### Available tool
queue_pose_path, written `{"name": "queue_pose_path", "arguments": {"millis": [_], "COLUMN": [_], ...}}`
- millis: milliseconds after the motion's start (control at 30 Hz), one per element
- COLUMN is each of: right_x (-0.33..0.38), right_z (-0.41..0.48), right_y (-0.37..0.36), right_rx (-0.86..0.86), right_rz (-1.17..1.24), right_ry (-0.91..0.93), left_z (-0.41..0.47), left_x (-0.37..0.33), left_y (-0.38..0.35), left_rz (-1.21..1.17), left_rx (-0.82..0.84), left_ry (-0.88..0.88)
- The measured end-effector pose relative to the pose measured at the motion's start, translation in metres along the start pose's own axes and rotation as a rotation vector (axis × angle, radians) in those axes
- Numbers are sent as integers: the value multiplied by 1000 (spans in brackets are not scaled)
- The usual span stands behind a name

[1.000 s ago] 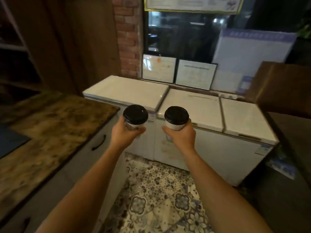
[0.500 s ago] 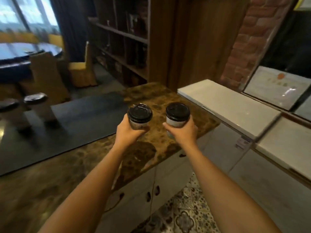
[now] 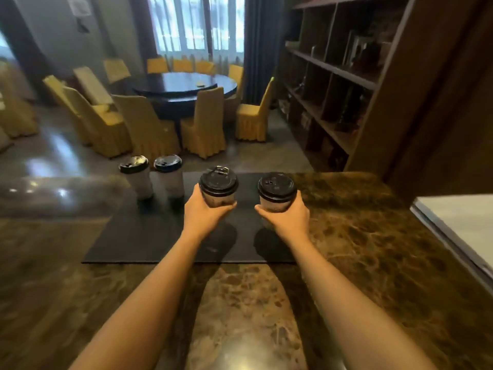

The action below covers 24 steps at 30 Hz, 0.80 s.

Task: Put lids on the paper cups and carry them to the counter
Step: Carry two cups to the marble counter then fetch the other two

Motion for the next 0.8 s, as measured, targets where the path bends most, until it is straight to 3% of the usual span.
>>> {"name": "queue_pose_path", "arguments": {"millis": [167,400,567,800], "right_x": [5,-33,-36,-55], "right_z": [54,114,136,126], "right_y": [-71,-161,-185,-208], "right_rx": [76,85,-83,-91], "right_rz": [22,-31,-69,-88], "right_ry": [53,-57,26,40], "left_z": [68,144,176,182], "left_x": [23,81,109,132], "left_y": [-4,-32,-56,-62], "left_rz": [30,-12,-46,53], "left_rx": [-79,-90,-55,-57], "left_ry": [44,123,120,66]}}
Point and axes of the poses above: each hand's wrist, its own z-axis towards the middle knuckle, its own y-axis out of the back of the hand, x = y × z, the point moved 8 cm from there along z, towards the middle knuckle, and after that the axes turned 9 degrees about -x, right-handed, at the moved point
